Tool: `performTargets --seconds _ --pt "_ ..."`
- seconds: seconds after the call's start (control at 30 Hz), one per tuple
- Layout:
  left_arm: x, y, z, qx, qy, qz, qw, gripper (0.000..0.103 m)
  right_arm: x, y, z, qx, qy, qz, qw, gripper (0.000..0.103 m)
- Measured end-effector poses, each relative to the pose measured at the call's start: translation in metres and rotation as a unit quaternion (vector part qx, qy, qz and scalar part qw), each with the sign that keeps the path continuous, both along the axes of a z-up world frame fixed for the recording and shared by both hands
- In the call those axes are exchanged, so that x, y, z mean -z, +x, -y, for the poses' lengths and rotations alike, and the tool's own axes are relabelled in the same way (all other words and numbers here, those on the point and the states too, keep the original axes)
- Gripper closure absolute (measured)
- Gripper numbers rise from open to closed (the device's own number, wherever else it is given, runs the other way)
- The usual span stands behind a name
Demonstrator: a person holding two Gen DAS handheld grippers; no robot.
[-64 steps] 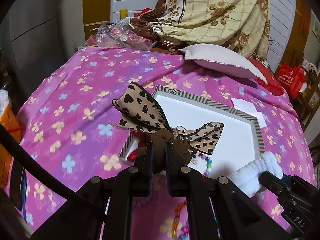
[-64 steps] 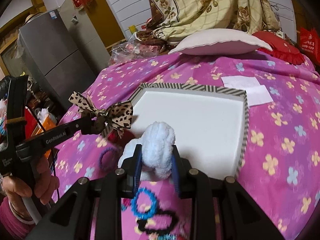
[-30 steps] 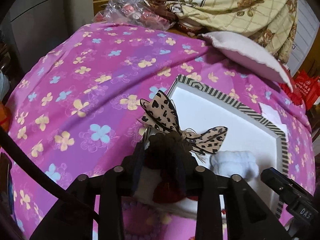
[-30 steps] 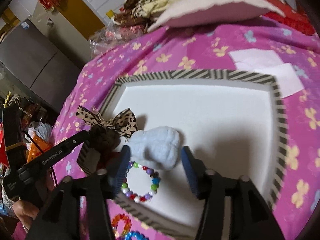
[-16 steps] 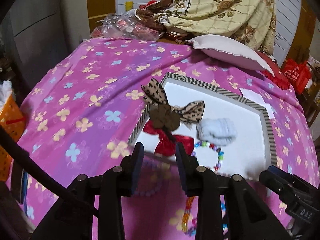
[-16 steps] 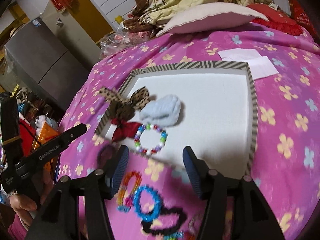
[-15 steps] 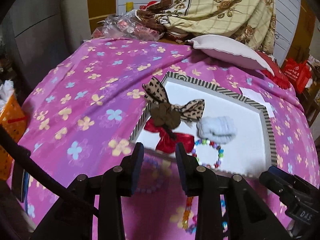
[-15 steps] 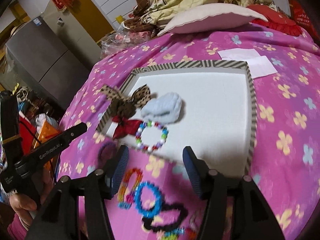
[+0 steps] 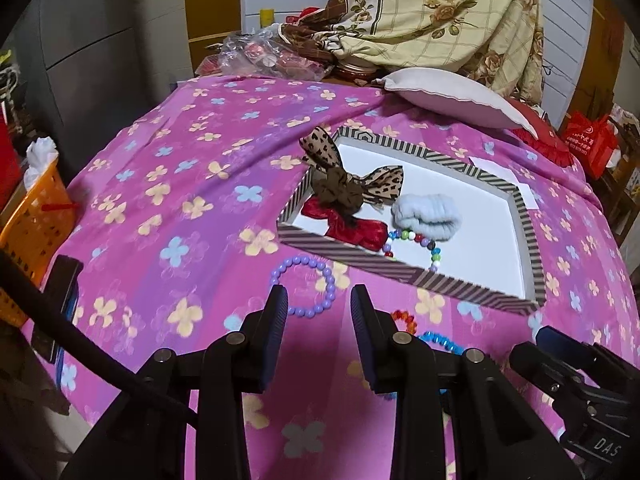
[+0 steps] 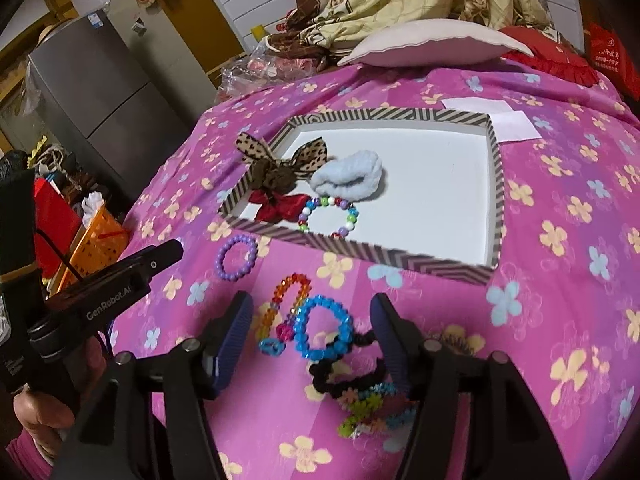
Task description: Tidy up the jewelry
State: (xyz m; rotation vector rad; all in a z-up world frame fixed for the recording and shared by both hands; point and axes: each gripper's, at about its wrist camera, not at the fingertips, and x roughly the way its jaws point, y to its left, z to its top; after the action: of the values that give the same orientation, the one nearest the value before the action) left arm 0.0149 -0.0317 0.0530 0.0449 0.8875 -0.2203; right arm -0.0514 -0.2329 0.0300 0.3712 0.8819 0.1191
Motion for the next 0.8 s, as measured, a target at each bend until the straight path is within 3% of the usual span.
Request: performTargets --seconds 0.8 --pt "0.005 -0.033 -0.010 -0.004 0.004 -0.003 1.0000 0.050 -0.011 -0.026 -0.016 -0.004 -0.055 0.012 0.998 0.032"
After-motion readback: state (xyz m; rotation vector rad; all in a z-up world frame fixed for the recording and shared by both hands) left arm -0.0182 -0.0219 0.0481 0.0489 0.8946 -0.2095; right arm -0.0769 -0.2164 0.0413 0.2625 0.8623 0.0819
